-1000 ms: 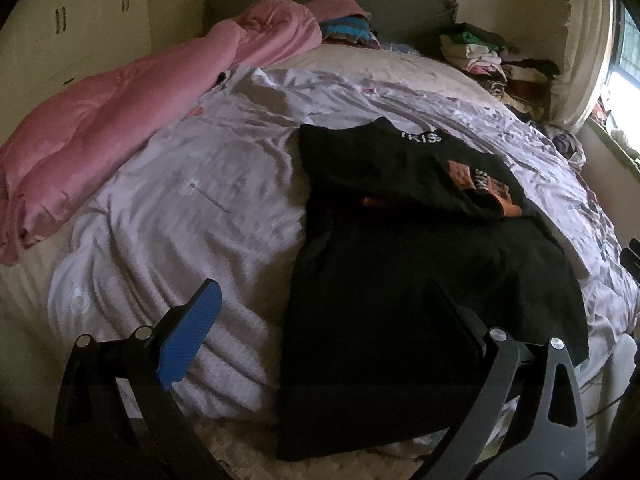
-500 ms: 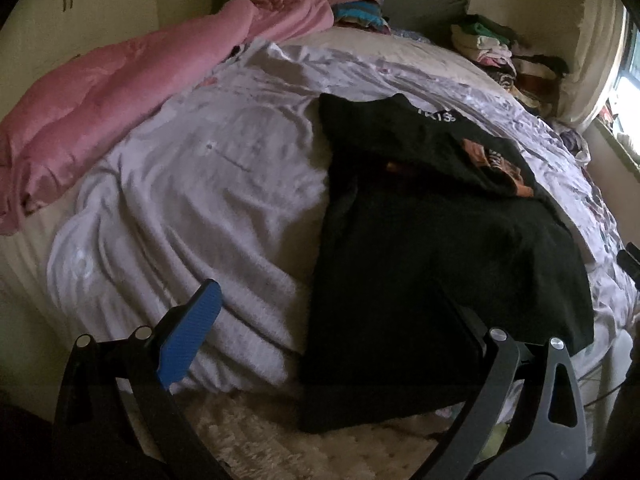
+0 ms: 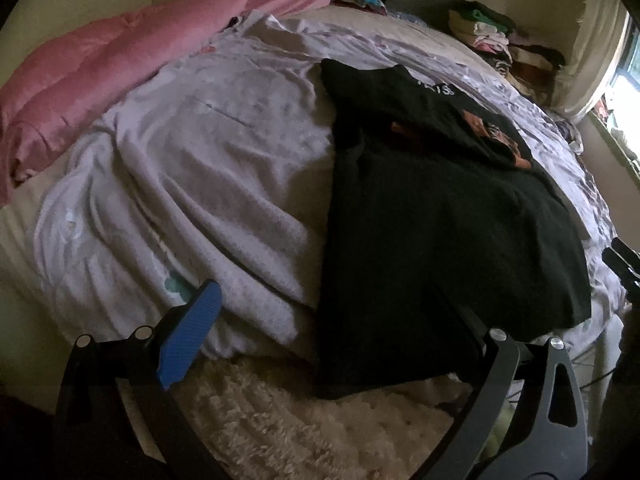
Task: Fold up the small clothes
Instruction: 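Move both tools down to the hem of the black sweatshirt, then close the left tool on the hem while the right tool closes on it too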
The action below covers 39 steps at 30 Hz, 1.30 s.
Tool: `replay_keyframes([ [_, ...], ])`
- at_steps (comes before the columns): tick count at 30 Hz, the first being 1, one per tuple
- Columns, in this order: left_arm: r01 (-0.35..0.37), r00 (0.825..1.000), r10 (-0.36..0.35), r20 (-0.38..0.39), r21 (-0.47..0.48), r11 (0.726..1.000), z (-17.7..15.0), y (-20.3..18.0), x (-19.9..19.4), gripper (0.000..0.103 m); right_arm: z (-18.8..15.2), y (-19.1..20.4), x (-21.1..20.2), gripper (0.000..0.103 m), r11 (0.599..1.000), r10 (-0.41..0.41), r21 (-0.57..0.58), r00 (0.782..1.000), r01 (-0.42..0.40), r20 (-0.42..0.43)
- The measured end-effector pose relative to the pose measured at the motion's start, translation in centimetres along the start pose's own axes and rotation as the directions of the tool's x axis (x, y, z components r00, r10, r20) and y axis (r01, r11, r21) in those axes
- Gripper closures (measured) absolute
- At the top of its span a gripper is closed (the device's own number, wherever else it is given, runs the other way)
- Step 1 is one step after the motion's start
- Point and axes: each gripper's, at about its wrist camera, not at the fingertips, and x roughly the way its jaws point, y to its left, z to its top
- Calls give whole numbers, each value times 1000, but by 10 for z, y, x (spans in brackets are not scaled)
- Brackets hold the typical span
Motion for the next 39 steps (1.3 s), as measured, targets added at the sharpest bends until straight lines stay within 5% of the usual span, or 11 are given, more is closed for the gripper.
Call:
replay_keyframes([
  [5,45,999,-45,-19,10,999,-8,-1,2,11,-6,-3,2,5,1000,-4,-1,1000,4,-15],
  [12,117,991,-117,-65,-4,993,-17,-3,13,62,-14,-8,0,5,1000,-16,-7,999,16,-28],
  [19,133,981,-136,-135,-29,991,-28,-9,37,61,-25,-16,1,5,1000,4,4,999,-4,-46],
  [28,134,984,-136,-117,-28,991,-29,-14,47,62,-43,-32,4,7,996,85,39,991,-82,-107],
  [30,135,984,-136,-116,-22,991,-28,-14,47,64,-47,-34,6,26,994,106,54,987,-100,-123],
  [35,134,984,-136,-117,-22,991,-26,-12,48,62,-58,-34,19,41,993,117,50,974,-109,-193],
  [39,133,984,-136,-120,-26,991,-28,-10,47,60,-64,-38,28,42,994,103,55,969,-93,-226],
])
